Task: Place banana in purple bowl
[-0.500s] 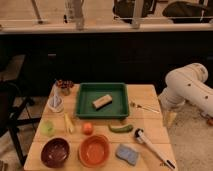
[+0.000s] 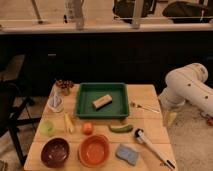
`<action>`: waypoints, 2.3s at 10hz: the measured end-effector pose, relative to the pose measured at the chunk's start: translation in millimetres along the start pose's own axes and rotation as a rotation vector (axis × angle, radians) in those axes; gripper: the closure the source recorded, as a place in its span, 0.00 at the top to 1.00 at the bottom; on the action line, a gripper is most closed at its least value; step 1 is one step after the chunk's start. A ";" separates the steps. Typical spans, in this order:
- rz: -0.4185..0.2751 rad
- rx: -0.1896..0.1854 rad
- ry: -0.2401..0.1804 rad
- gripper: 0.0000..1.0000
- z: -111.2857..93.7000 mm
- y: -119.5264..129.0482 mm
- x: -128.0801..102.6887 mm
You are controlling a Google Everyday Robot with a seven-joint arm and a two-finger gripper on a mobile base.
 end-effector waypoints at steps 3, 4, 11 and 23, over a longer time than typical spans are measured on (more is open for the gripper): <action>0.000 0.000 0.000 0.80 0.0 0.0 0.0; 0.000 0.000 0.000 0.80 0.0 0.0 0.1; 0.000 0.000 0.000 0.80 0.0 0.0 0.0; -0.865 0.060 0.088 0.80 8.3 84.6 -191.0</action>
